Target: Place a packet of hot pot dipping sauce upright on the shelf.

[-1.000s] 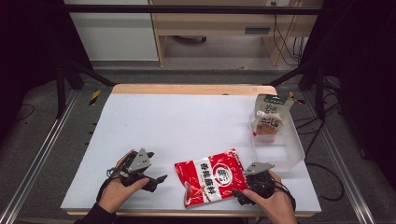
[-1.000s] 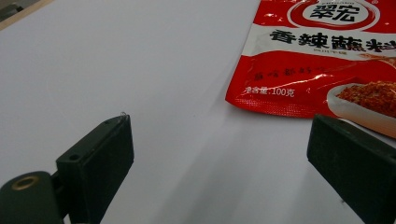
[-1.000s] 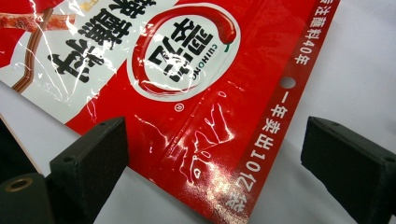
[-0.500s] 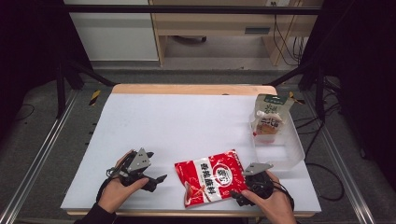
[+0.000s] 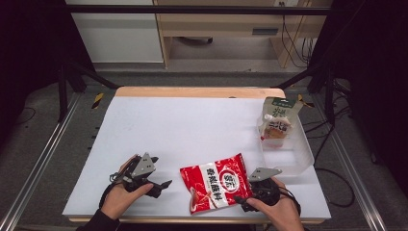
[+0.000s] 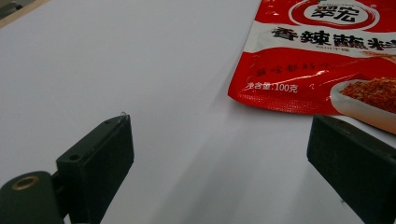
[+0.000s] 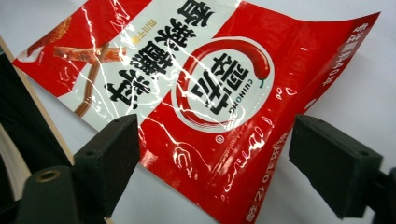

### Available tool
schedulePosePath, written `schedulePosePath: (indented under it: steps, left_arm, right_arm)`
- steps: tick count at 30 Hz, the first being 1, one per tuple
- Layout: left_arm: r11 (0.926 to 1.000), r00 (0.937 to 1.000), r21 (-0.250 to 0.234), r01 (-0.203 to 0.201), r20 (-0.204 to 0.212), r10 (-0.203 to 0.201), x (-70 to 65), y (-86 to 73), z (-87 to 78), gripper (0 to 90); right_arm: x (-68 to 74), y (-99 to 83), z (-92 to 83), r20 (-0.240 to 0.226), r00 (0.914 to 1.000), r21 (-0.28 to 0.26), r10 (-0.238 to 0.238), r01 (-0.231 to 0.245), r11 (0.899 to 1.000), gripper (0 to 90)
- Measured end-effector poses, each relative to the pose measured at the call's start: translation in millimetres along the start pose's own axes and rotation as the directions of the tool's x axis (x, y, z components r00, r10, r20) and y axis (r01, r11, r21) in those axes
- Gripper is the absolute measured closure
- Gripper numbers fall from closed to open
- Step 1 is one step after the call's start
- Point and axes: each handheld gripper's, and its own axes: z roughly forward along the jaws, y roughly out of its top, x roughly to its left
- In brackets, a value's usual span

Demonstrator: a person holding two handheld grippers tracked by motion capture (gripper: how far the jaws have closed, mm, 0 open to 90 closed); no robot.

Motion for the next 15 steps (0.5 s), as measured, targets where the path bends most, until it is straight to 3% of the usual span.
schedulePosePath:
  steps: [5,15]
  left_arm:
    - [1.0000,1.0000,-0.001,0.001,-0.001,-0.001,0.3,-0.1,-0.1,7.5]
    - [1.0000,1.0000,0.001,-0.002,-0.001,0.002,0.0,0.1,0.1,7.6]
  right_arm:
    - [3.1,1.4,2.2,-0.009,0.9998,0.000,-0.019,0.019,1.000,23.9]
    - [2.8,5.7,1.0,0.016,0.9994,-0.014,-0.029,0.029,0.999,48.3]
